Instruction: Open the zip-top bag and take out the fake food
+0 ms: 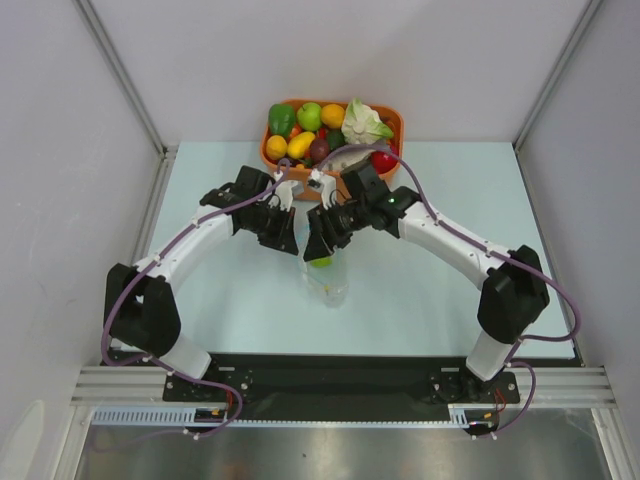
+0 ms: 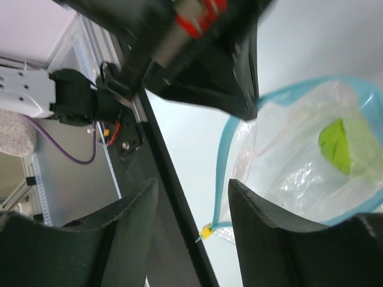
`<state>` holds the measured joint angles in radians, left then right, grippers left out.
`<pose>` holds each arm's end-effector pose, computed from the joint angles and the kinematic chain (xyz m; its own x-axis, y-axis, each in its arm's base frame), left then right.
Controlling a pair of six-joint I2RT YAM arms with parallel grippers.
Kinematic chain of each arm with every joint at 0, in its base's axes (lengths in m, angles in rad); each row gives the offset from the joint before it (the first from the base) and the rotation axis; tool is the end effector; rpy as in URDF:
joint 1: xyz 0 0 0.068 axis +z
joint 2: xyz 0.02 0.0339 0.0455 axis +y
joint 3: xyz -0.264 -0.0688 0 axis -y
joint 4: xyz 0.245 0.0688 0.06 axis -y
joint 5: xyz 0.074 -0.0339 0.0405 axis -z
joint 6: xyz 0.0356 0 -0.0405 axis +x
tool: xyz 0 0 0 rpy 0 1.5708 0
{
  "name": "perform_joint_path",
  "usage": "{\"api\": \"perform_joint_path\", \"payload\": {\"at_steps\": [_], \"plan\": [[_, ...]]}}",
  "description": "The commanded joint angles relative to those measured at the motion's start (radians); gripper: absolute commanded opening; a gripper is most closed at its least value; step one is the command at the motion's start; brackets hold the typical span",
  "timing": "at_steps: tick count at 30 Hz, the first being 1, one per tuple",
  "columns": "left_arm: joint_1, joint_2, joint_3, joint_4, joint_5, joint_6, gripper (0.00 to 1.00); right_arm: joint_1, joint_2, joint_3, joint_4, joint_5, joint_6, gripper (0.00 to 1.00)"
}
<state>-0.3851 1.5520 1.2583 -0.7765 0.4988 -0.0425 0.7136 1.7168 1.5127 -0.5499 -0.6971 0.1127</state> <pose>0.2878 -0.1350 0.2716 -0.8354 0.2983 -0.4617 0.5076 0.7409 -0.4397 0.2756 0.2688 0.3144 -0.6105 -0.4145 -0.6749 -0.7920 0.3220 0.5187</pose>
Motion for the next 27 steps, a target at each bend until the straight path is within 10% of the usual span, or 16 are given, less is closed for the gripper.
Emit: {"api": "perform_joint_path", "payload": {"at_steps": [1,27], "plan": [[0.0,-0.035,-0.004,0.022,0.015,0.02,0.0,0.01,-0.003,-0.045,-0.009,0.005,0.019,0.56],[-0.017,0.005,0.019,0.016,0.058,0.03,0.0,0.038,0.179,-0.143,0.243,0.534,0.13,0.65]]}}
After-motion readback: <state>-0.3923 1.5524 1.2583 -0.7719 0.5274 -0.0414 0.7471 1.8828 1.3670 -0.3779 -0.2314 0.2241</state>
